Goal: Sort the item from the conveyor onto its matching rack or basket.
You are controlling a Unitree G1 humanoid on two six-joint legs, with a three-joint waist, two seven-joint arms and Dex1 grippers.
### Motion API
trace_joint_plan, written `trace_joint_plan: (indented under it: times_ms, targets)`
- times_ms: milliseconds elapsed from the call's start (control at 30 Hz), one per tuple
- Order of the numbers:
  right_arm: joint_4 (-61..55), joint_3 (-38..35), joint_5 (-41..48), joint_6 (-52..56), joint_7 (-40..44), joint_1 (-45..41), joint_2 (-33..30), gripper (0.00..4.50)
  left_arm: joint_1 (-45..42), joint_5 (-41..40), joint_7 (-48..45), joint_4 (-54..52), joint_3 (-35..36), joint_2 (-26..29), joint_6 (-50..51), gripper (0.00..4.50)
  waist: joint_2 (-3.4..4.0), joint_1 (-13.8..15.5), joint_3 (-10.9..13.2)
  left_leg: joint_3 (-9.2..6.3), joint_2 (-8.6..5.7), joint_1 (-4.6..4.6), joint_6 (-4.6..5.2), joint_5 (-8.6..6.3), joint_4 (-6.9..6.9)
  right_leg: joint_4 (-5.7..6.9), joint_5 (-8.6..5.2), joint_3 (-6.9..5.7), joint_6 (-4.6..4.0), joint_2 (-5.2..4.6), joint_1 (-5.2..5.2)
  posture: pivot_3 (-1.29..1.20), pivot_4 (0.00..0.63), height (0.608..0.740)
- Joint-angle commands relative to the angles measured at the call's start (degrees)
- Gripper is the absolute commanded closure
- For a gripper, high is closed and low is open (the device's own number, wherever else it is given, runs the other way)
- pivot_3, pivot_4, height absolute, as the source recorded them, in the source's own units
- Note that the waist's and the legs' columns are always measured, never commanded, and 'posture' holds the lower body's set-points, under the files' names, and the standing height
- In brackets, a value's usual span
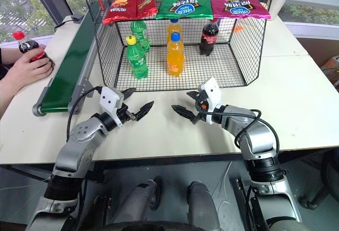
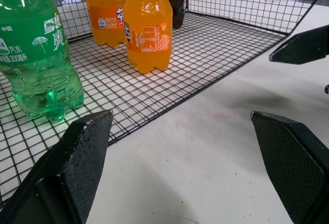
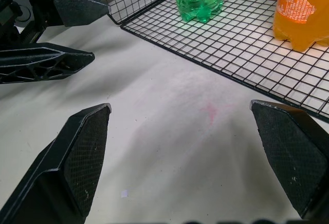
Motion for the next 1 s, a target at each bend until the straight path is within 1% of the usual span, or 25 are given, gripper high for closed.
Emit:
trace_joint_plan:
  times_ms: [33,1000]
  targets:
    - [-2.89,-0.18,0.85,-0.18,0.43,-0.42,-0.37,0.01,-0.15,0.09,0.3,-2.15,0.32,-0.03,-0.78,0.0,0.0,0.0,0.0,0.0,0.0,0.0,0.0,0.0,0.0,0.0,0.0,0.0,0.0,0.0,0.0,0.0,0.15,0.738]
    - [-2.97,-0.17,0.76,0.2,0.73,-0.5,-0.4,0.01,0.22,-0.49,-0.18,-2.65,0.17,0.09,1.0,0.0,0.0,0.0,0.0,0.0,0.0,0.0,0.0,0.0,0.0,0.0,0.0,0.0,0.0,0.0,0.0,0.0,0.15,0.738]
